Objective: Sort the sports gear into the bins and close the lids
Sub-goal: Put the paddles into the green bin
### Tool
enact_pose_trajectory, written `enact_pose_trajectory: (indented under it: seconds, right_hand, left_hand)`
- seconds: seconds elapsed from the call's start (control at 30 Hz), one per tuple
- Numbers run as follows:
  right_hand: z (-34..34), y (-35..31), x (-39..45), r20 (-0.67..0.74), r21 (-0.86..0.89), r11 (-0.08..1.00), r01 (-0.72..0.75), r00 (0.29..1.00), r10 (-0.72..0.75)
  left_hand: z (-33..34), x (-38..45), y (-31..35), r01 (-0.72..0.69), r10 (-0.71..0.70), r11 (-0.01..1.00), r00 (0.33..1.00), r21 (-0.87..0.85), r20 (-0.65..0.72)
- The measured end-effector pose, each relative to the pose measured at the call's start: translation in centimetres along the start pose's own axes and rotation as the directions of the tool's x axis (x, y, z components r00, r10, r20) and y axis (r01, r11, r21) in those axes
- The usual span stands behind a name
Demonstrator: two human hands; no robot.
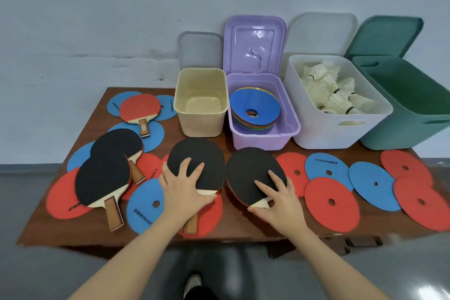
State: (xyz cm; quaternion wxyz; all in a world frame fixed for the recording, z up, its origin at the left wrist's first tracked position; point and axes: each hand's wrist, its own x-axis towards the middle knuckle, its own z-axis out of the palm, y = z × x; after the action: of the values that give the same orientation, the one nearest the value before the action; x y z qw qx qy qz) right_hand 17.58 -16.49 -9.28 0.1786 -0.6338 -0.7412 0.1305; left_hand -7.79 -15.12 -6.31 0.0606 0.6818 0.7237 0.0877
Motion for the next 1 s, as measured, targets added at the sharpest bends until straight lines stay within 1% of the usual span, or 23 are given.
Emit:
enact_pose_trajectory:
  seconds: [0.07, 0.17, 0.27, 0.33, 0.43, 0.53, 0.63, 0.77, 0.93, 1.0]
  right_hand:
    - [-1.6, 1.4, -1.2, -0.061, 0.002, 0.999, 0.045, 0.997, -0.045]
    - [-4.1, 3.5, -2.8, -0.160, -0.011, 0.994, 0.109, 0.981, -0.109]
    - [-6.8, 5.7, -3.3, -0.242, -0.027, 0.993, 0.115, 0.963, -0.118]
    - [-8.5, 7.1, -3.1, -0.298, -0.021, 0.994, 0.112, 0.948, -0.113]
    - [-11.1, 8.9, -2.2, -0.365, -0.016, 0.997, 0.079, 0.928, -0.080]
    - [-14.0, 10.8, -0.1, -0.441, -0.017, 0.997, 0.070, 0.895, -0.070]
    - [-16.3, 13.0, 3.1, -0.502, -0.020, 0.998, 0.065, 0.862, -0.067]
    - [-19.0, 15.8, 7.7, -0.550, -0.017, 0.998, 0.053, 0.833, -0.053]
    - [-22.4, 19.3, 12.7, -0.573, 0.008, 1.000, 0.022, 0.819, -0.014]
    - [-23.7, 20.7, 14.3, -0.576, 0.028, 1.000, -0.012, 0.817, 0.026]
  left_hand:
    - [-0.1, -1.2, 1.9, -0.005, 0.003, 0.999, 0.999, -0.036, -0.053]
    - [-0.2, -2.5, 4.8, -0.052, 0.033, 0.994, 0.981, -0.094, -0.189]
    - [-1.0, -2.5, 8.4, -0.088, 0.048, 0.986, 0.961, -0.138, -0.272]
    - [-1.9, -1.8, 10.8, -0.101, 0.048, 0.980, 0.954, -0.169, -0.296]
    - [-3.1, 0.0, 14.1, -0.156, 0.086, 0.968, 0.942, -0.196, -0.325]
    - [-4.1, 2.5, 17.4, -0.196, 0.114, 0.956, 0.933, -0.216, -0.342]
    - [-4.5, 5.6, 20.7, -0.228, 0.124, 0.945, 0.913, -0.234, -0.389]
    - [-5.2, 10.4, 24.9, -0.260, 0.133, 0.926, 0.903, -0.274, -0.408]
    - [-5.7, 16.5, 29.9, -0.290, 0.169, 0.911, 0.911, -0.294, -0.375]
    - [-5.9, 18.8, 32.0, -0.305, 0.186, 0.903, 0.912, -0.302, -0.365]
